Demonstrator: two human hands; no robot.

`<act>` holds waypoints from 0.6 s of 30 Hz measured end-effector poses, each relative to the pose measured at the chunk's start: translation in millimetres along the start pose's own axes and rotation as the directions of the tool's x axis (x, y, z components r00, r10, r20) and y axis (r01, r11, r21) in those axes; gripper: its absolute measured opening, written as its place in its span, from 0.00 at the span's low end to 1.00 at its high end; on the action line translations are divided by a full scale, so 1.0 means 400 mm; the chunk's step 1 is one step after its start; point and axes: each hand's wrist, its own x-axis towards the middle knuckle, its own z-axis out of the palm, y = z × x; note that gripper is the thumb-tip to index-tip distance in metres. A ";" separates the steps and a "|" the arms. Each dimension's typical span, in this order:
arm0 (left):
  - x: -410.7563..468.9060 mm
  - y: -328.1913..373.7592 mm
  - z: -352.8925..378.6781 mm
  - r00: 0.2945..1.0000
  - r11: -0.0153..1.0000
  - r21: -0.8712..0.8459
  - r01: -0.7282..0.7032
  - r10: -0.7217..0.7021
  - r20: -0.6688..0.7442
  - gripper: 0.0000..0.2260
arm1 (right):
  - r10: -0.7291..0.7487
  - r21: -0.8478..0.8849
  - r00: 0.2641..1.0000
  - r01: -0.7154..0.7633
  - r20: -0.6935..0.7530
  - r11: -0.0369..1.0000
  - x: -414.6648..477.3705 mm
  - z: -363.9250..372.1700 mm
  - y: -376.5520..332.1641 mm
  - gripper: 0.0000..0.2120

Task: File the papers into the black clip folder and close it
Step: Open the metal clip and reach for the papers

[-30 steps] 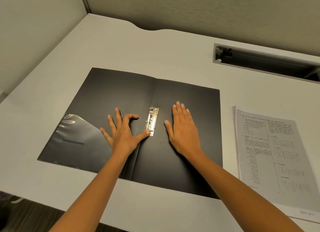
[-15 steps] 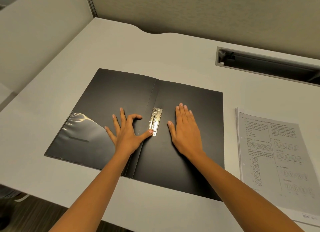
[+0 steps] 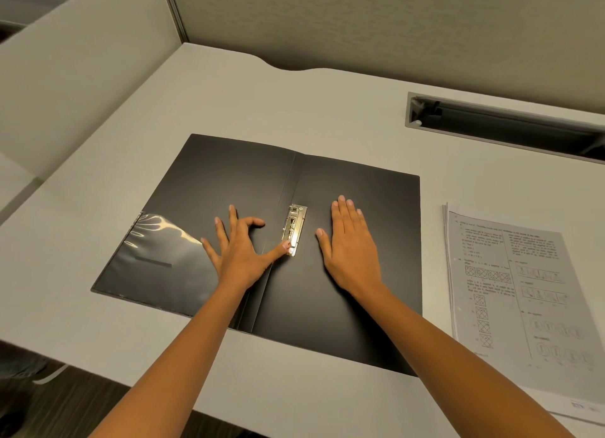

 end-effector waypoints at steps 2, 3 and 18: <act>0.004 0.005 -0.014 0.998 0.998 -0.060 0.034 -0.031 0.056 0.27 | 0.001 0.005 1.000 -0.001 0.001 1.000 0.000 0.000 0.000 0.32; 0.007 0.010 -0.020 0.996 0.995 -0.084 0.053 -0.046 0.082 0.25 | 0.001 0.008 1.000 -0.001 0.001 1.000 0.000 -0.001 -0.001 0.32; 0.104 0.169 -0.053 0.993 0.933 -0.359 -0.012 -0.032 -0.118 0.15 | -0.002 0.002 1.000 0.002 -0.023 1.000 0.000 0.005 0.004 0.31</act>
